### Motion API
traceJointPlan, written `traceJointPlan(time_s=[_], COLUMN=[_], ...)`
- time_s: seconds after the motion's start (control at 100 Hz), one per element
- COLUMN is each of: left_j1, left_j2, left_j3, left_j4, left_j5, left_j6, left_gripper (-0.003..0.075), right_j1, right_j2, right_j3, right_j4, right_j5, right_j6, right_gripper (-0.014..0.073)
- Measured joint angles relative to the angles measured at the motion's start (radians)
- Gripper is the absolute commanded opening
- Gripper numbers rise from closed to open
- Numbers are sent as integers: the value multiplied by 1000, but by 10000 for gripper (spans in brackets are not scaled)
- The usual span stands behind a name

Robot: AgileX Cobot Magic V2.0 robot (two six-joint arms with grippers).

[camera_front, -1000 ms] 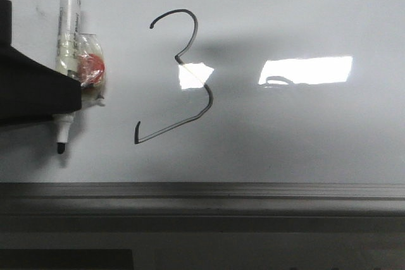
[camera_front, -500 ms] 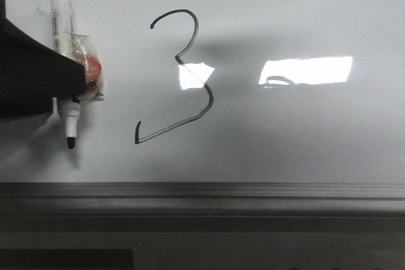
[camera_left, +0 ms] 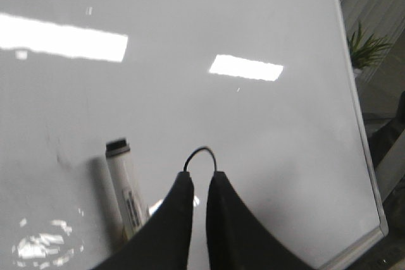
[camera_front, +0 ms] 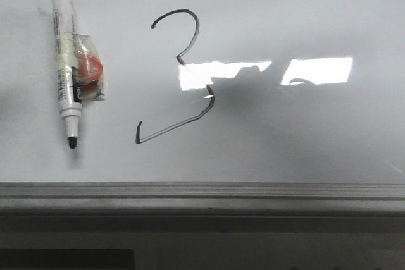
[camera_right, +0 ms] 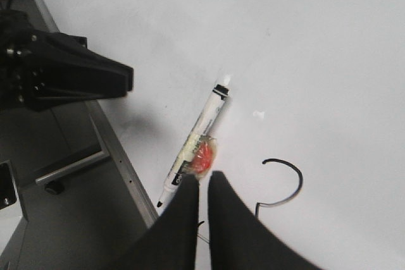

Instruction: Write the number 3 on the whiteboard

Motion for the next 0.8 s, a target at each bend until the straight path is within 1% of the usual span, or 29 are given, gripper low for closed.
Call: traceJointPlan(time_s=[0.15,0.36,0.44,0.57,0.69,0.8], left_j1=[0,0,0,0,0,0], left_j2=[-148,-299,-334,-358,-361,-361], left_j3=[7,90,123,146,147,148], left_j4=[2,40,59,73,73,73], left_j5=[14,32,39,43,43,43], left_j6=[176,337,364,375,377,379], left_gripper=[-20,-20,-20,-20,-20,-20], right_j1=[0,0,0,0,0,0], right_j2=[-157,-468,-594,-755,-863,-904], right_j3=[145,419,520,629,684,701], right_j4=[-51,-76,-77,-80,-80,-80], right_j5=[-91,-253,-275,-279,-280,-282], right_j6=[0,0,0,0,0,0], right_gripper=[-64,-64,-64,-64,-64,-64])
